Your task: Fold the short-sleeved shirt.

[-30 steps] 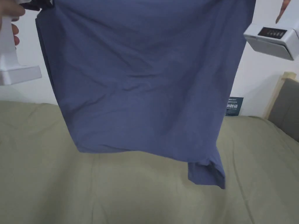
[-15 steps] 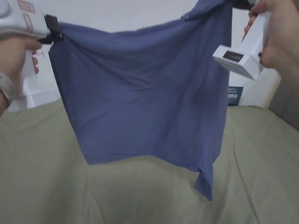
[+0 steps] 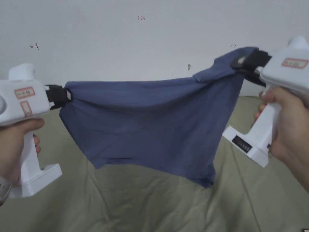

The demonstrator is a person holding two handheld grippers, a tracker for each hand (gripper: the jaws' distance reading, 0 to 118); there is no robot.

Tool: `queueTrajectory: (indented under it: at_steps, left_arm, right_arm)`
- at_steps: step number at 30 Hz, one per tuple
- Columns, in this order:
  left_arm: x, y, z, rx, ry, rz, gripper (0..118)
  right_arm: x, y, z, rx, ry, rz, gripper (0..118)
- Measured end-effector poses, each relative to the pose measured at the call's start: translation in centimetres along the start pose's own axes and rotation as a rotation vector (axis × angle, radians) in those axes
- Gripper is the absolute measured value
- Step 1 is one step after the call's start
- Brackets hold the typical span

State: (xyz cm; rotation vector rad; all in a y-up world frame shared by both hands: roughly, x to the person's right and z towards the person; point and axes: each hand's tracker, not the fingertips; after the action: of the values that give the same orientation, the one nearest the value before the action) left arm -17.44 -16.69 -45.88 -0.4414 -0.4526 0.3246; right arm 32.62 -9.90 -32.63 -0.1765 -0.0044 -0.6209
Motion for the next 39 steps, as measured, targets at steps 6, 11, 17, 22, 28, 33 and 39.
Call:
queueTrajectory:
  at_steps: [6,11,17,22,28,33,39]
  left_arm:
    - [0.4,-13.8,7.2,-0.215,0.013,-0.009,4]
    - [-0.8,-26.3,10.3,-0.449,0.077,0.031,4]
    - [-3.1,-33.2,10.8,-0.6,0.139,0.001,6]
    - [-2.9,-31.3,14.4,-0.469,0.182,0.04,112]
    - [2.9,-30.4,26.2,-0.175,0.092,-0.064,118]
    - [5.7,-32.9,32.0,-0.134,0.089,-0.116,103]
    - [5.9,-34.7,32.6,-0.215,0.115,-0.157,5]
  right_arm:
    - [7.3,-12.2,8.9,-0.195,-0.109,-0.004,12]
    - [15.4,-25.4,14.5,-0.387,-0.31,-0.066,12]
    - [21.8,-32.9,18.6,-0.466,-0.506,-0.421,37]
    - [18.9,-29.9,21.2,-0.414,-0.401,-0.271,110]
    - [10.1,-28.6,30.1,-0.331,-0.213,0.199,110]
    - [5.1,-30.3,34.7,-0.111,-0.252,0.519,60]
    - [3.0,-30.2,34.2,-0.145,-0.154,0.597,3]
